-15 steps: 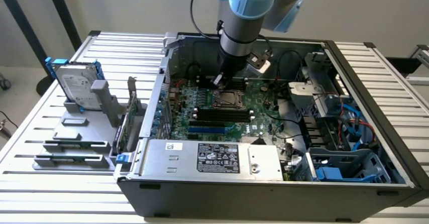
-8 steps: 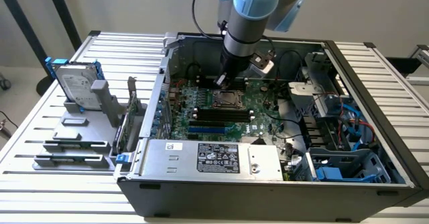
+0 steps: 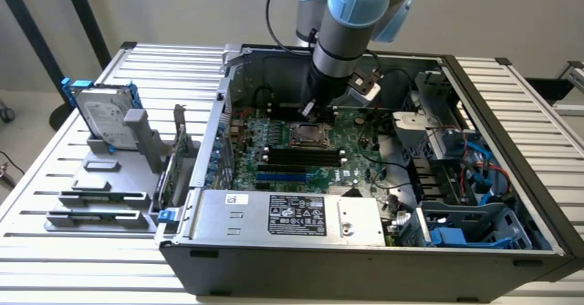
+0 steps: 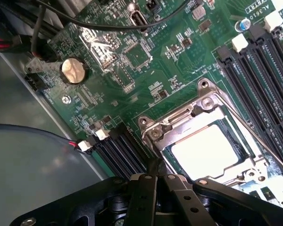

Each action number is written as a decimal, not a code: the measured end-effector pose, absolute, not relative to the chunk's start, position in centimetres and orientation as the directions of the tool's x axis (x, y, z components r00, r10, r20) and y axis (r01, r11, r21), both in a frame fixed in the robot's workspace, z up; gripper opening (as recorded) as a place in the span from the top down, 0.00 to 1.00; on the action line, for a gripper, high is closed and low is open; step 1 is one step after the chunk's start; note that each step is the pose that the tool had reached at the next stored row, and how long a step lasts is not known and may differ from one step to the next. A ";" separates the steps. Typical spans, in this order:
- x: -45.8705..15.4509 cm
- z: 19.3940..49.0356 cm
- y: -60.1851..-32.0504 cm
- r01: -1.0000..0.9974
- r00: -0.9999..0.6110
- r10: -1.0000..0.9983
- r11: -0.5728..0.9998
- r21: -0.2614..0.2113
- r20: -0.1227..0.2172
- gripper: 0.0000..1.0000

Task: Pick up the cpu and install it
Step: 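Install the first cpu locking lever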

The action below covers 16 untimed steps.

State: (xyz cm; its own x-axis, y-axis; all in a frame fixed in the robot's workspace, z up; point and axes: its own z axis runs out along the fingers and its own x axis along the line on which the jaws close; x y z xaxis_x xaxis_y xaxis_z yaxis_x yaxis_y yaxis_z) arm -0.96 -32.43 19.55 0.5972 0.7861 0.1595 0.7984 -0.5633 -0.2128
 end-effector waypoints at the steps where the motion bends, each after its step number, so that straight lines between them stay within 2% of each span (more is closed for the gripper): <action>1: -0.8 19.5 -32.4 0.798 0.597 0.786 -0.563 -0.213 0.159 0.89; 16: -0.3 19.5 -32.6 0.797 0.598 0.786 -0.563 -0.218 0.157 0.89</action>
State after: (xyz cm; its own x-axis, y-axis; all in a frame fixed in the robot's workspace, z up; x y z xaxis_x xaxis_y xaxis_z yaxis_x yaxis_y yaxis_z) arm -0.30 -32.64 19.54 0.5981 0.7859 0.1567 0.7970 -0.5630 -0.2185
